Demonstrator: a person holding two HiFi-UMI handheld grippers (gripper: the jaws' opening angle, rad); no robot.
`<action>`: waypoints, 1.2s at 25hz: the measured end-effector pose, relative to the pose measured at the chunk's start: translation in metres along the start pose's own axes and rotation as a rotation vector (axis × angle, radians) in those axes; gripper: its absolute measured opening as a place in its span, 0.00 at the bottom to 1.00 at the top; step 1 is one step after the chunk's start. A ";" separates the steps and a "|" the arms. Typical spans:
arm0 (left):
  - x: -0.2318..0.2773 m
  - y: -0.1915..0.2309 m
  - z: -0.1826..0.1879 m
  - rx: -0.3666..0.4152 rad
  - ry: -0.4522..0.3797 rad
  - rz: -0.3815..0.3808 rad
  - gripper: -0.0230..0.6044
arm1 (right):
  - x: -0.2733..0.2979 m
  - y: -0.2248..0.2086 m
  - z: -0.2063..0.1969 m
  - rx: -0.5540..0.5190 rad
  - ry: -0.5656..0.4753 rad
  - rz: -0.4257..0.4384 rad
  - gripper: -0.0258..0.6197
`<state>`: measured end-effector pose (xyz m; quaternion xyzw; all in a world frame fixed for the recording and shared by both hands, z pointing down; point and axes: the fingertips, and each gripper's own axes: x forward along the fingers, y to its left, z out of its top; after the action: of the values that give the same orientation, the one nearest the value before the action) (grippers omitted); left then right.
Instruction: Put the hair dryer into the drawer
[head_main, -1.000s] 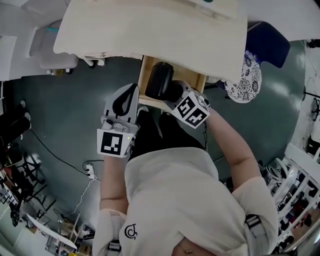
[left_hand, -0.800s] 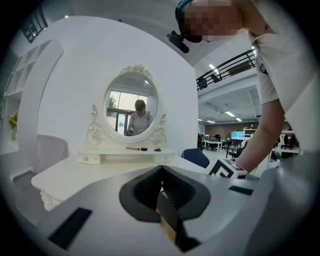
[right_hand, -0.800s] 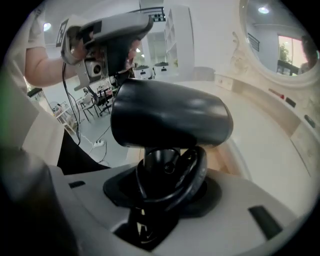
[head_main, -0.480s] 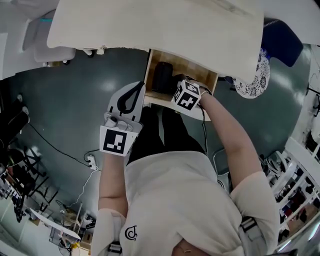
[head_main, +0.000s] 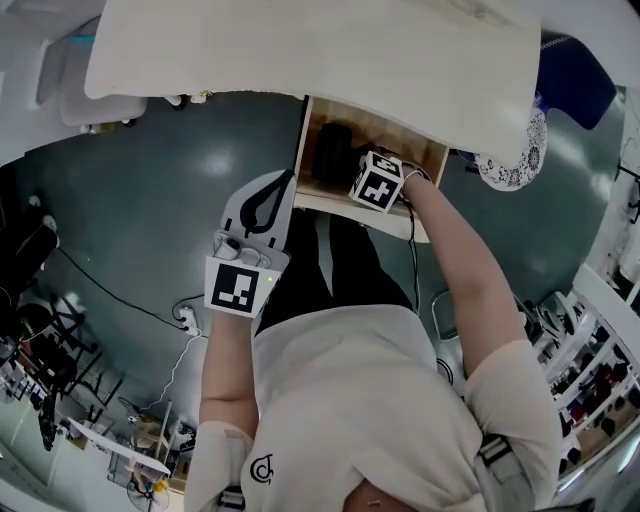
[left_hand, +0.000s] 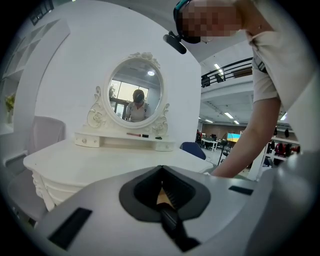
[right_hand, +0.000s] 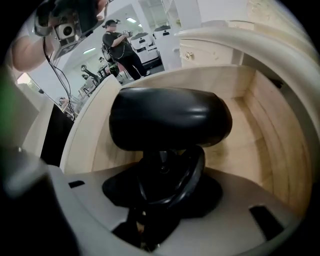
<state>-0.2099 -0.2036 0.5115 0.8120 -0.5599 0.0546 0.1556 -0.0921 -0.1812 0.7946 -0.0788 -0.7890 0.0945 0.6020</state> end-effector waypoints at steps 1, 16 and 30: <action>0.000 0.000 -0.002 -0.002 0.005 -0.004 0.06 | 0.001 0.001 -0.001 -0.002 0.000 0.000 0.35; 0.002 -0.006 -0.006 -0.006 0.016 -0.069 0.06 | -0.011 -0.001 0.010 0.167 -0.084 -0.002 0.48; 0.006 -0.013 0.048 0.108 -0.034 -0.155 0.06 | -0.148 -0.025 0.064 0.363 -0.492 -0.379 0.05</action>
<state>-0.2001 -0.2196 0.4652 0.8610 -0.4940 0.0587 0.1059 -0.1153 -0.2436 0.6461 0.2019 -0.8812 0.1359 0.4052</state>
